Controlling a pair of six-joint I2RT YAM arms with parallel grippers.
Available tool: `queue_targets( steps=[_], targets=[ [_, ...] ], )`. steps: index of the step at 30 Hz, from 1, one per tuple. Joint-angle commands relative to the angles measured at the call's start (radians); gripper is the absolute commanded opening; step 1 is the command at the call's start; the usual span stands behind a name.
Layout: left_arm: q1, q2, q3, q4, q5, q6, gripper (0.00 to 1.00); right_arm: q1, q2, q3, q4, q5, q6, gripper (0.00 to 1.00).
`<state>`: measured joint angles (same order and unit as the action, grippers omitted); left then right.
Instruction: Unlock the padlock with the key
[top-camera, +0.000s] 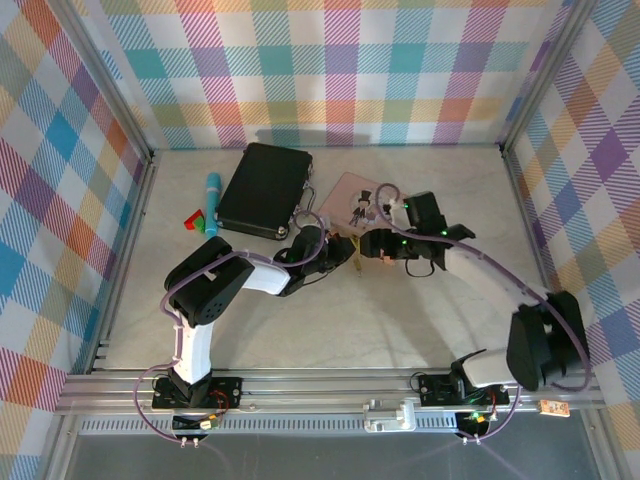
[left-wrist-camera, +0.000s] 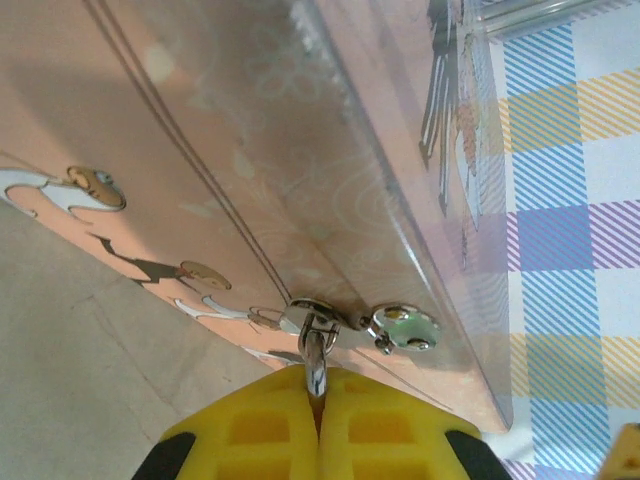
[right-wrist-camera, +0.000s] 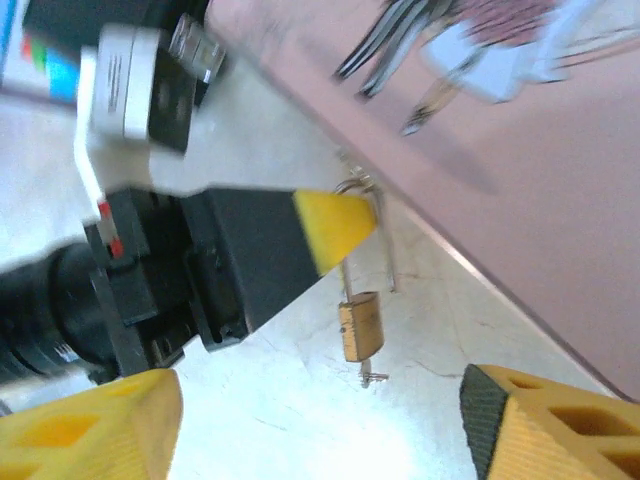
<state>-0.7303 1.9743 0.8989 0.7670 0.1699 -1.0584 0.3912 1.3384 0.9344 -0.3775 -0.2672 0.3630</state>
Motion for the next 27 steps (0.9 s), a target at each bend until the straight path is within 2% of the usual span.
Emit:
queue_targets(
  steps=[1,6,13,17,24,27],
  targets=[
    [0.0,0.016,-0.021,0.051,-0.027,-0.021,0.0,-0.038,-0.044,-0.051,0.01,0.15,0.186,0.79],
    [-0.001,0.017,-0.026,0.087,-0.04,-0.044,0.0,-0.093,-0.006,-0.076,0.098,0.239,0.277,0.79],
    [-0.014,0.03,-0.07,0.171,-0.127,-0.121,0.0,-0.097,0.085,-0.103,0.202,0.383,0.401,0.79],
    [-0.018,0.049,-0.075,0.213,-0.158,-0.157,0.0,-0.097,0.115,-0.106,0.179,0.453,0.452,0.78],
    [-0.043,0.078,-0.124,0.357,-0.328,-0.251,0.0,-0.097,0.106,-0.176,0.179,0.516,0.566,0.75],
    [-0.058,0.067,-0.135,0.365,-0.401,-0.254,0.0,-0.097,0.084,-0.218,0.206,0.52,0.618,0.73]
  ],
)
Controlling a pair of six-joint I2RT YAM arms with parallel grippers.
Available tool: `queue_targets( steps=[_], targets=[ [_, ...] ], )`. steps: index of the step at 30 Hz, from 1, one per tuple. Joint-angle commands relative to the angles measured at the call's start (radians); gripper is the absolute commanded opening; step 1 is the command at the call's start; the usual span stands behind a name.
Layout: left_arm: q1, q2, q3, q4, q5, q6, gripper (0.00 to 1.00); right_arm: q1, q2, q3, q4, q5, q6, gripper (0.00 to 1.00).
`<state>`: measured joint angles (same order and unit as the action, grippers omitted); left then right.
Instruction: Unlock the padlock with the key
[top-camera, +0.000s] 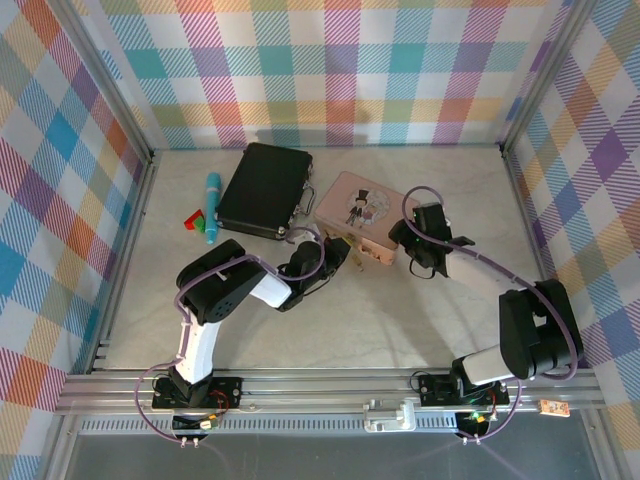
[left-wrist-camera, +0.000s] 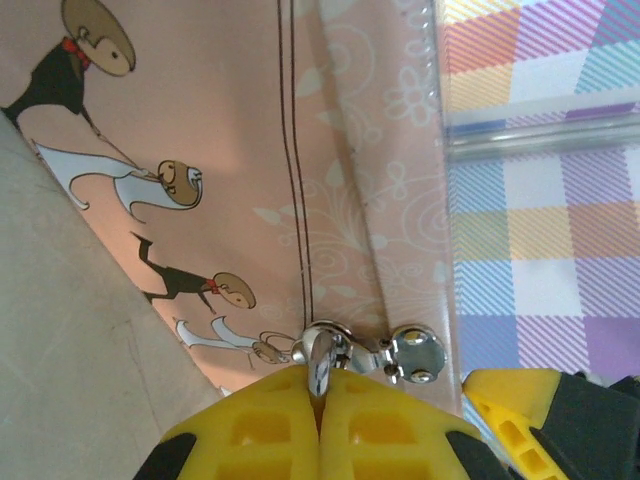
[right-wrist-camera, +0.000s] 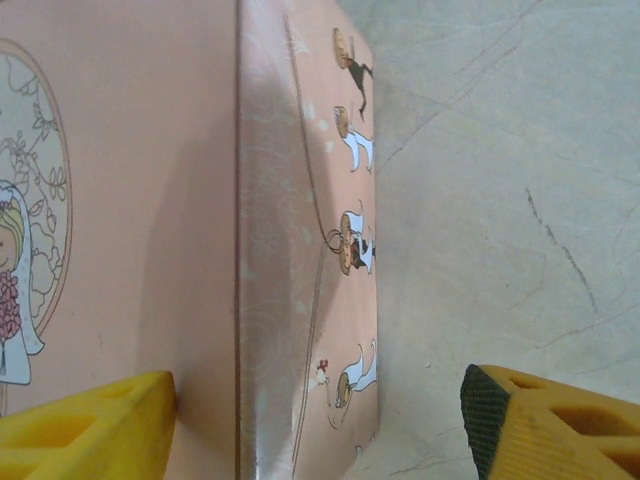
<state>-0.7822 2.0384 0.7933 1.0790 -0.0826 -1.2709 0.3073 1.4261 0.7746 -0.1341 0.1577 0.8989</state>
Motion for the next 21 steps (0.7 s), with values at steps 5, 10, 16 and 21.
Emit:
queue_targets(
  steps=[5,10,16,21],
  targets=[
    [-0.022,-0.002,-0.048,0.073,-0.269,-0.088,0.0,-0.013,-0.005,-0.066,-0.036,0.094,0.105,0.72],
    [-0.049,0.002,-0.042,0.115,-0.377,-0.097,0.0,-0.01,0.004,-0.077,-0.035,0.094,0.146,0.7],
    [-0.083,0.026,-0.022,0.177,-0.507,-0.106,0.0,-0.002,0.0,-0.079,-0.039,0.097,0.172,0.69],
    [-0.091,0.028,-0.035,0.211,-0.587,-0.107,0.0,0.003,0.01,-0.072,-0.044,0.11,0.175,0.69]
  ],
)
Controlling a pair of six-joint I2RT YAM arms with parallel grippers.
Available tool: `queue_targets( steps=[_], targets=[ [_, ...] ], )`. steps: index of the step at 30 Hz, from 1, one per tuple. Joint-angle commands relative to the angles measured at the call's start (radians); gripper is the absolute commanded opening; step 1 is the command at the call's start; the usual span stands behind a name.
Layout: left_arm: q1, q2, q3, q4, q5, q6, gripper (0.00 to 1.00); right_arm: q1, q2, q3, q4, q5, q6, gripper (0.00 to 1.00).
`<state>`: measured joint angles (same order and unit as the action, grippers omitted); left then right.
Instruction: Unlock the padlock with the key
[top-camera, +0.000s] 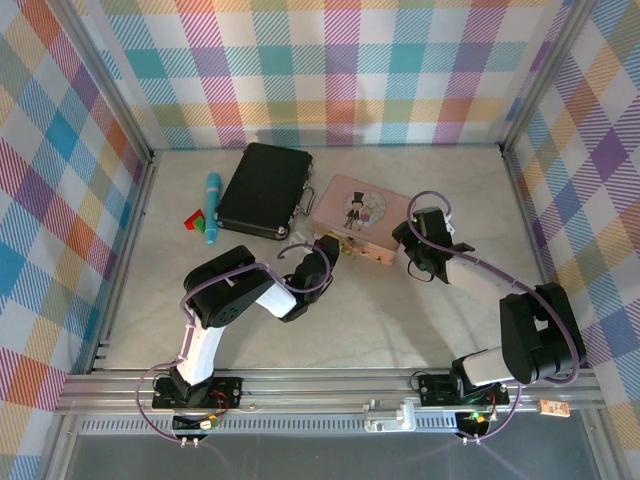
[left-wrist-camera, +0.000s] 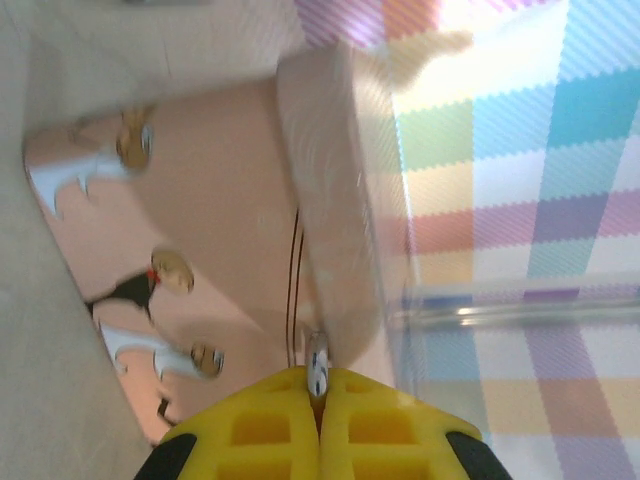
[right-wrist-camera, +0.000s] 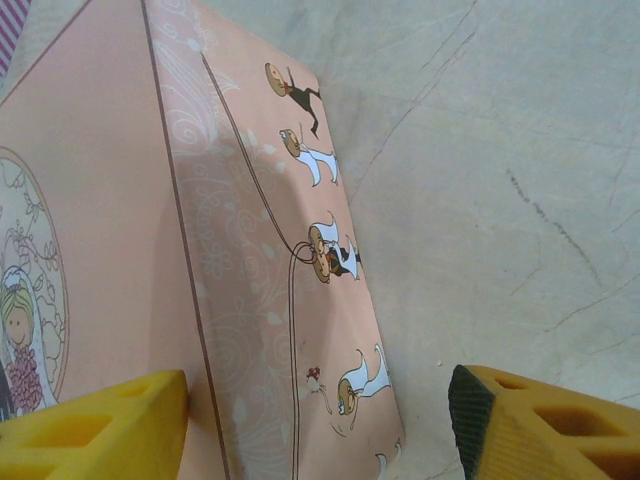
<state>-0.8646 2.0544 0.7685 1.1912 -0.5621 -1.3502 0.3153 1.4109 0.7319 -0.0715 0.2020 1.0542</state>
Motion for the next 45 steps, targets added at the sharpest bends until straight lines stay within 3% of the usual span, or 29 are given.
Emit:
queue_targets(
  steps=[1,7,16,22,25,29,33,38,42,45],
  targets=[
    [-0.007,0.011,-0.012,0.1,-0.105,-0.029,0.0,-0.004,0.025,-0.03,-0.103,0.066,0.021,0.69],
    [0.017,-0.041,-0.046,0.08,0.027,-0.003,0.0,-0.005,0.015,-0.002,-0.104,0.076,-0.047,0.7],
    [0.13,-0.289,-0.14,-0.26,0.384,0.099,0.0,-0.022,-0.084,0.081,-0.134,0.02,-0.343,0.77],
    [0.182,-0.445,-0.132,-0.624,0.57,0.252,0.0,-0.052,-0.134,0.105,-0.221,0.05,-0.516,0.82],
    [0.199,-0.499,-0.073,-0.888,0.628,0.376,0.0,-0.073,-0.185,0.079,-0.238,0.054,-0.55,0.84],
    [0.215,-0.483,-0.017,-1.063,0.712,0.478,0.0,-0.086,-0.255,0.044,-0.254,0.059,-0.579,0.89],
    [0.219,-0.41,0.022,-1.071,0.795,0.515,0.0,-0.091,-0.292,0.008,-0.245,0.076,-0.616,0.92],
    [0.219,-0.333,0.063,-1.087,0.796,0.531,0.0,-0.108,-0.267,-0.01,-0.221,0.1,-0.659,0.93],
    [0.219,-0.296,0.086,-1.118,0.776,0.541,0.09,-0.125,-0.249,-0.015,-0.194,0.105,-0.688,0.94],
    [0.22,-0.29,0.095,-1.144,0.747,0.544,0.33,-0.144,-0.24,-0.032,-0.153,0.119,-0.706,0.94]
  ],
)
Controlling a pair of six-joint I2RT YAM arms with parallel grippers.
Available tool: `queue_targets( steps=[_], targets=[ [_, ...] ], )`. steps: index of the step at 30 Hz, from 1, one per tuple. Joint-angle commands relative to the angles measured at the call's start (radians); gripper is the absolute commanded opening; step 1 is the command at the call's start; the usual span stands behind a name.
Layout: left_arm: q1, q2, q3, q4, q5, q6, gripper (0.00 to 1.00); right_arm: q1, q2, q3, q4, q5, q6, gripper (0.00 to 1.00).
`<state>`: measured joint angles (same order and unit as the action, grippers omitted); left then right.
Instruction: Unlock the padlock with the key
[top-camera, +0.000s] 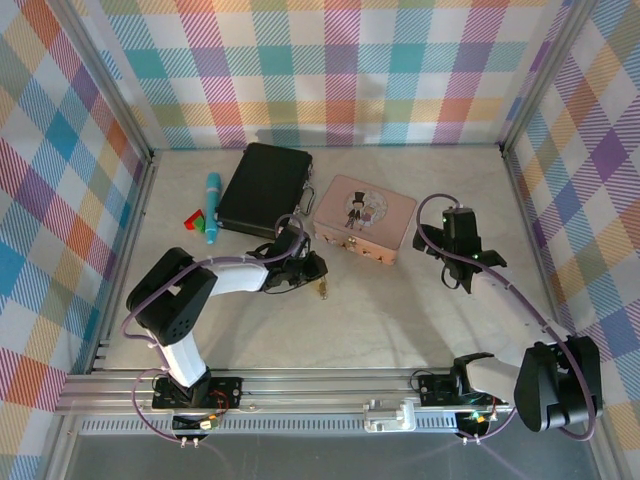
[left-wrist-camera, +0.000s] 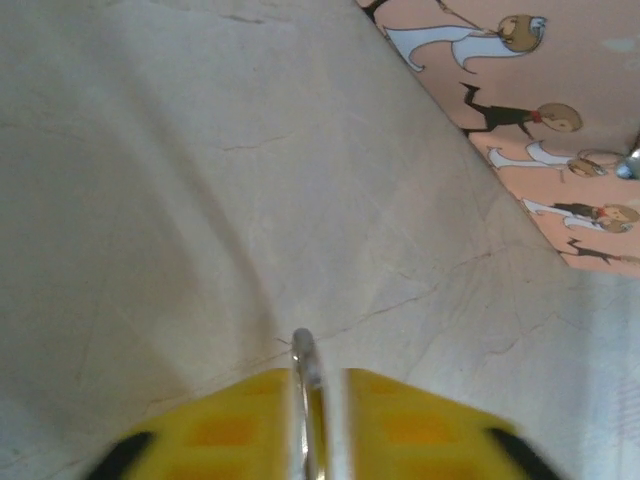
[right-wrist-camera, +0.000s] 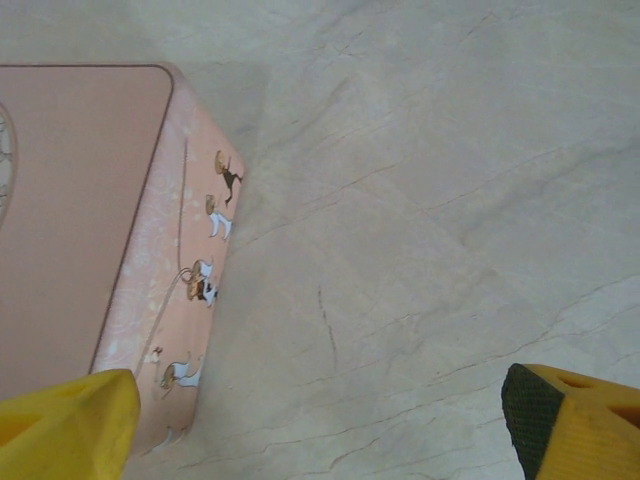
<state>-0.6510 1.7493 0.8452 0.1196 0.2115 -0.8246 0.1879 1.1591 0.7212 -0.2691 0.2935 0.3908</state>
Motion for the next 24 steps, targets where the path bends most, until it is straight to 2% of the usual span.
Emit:
queue_targets(
  steps=[1,3,9,14,20,22,24],
  targets=[
    [0.005,0.012,0.023,-0.089,-0.046,0.019,0.4,-0.024,0.016,-0.029,0.063,0.033,-0.047,0.94],
    [0.004,0.0,0.029,-0.118,-0.081,0.022,0.5,-0.041,0.027,-0.043,0.103,0.039,-0.064,0.94],
    [0.011,-0.069,0.073,-0.217,-0.165,0.046,0.72,-0.11,0.091,-0.076,0.255,0.042,-0.156,0.95],
    [0.045,-0.124,0.162,-0.361,-0.195,0.1,1.0,-0.156,0.168,-0.106,0.413,-0.022,-0.203,0.95],
    [0.077,-0.189,0.235,-0.481,-0.243,0.163,1.0,-0.156,0.251,-0.124,0.581,-0.098,-0.255,0.95],
    [0.094,-0.221,0.232,-0.497,-0.256,0.17,1.0,-0.156,0.267,-0.153,0.673,-0.134,-0.288,1.0],
    [0.12,-0.261,0.23,-0.531,-0.283,0.196,1.0,-0.156,0.277,-0.18,0.737,-0.114,-0.301,0.99]
  ],
)
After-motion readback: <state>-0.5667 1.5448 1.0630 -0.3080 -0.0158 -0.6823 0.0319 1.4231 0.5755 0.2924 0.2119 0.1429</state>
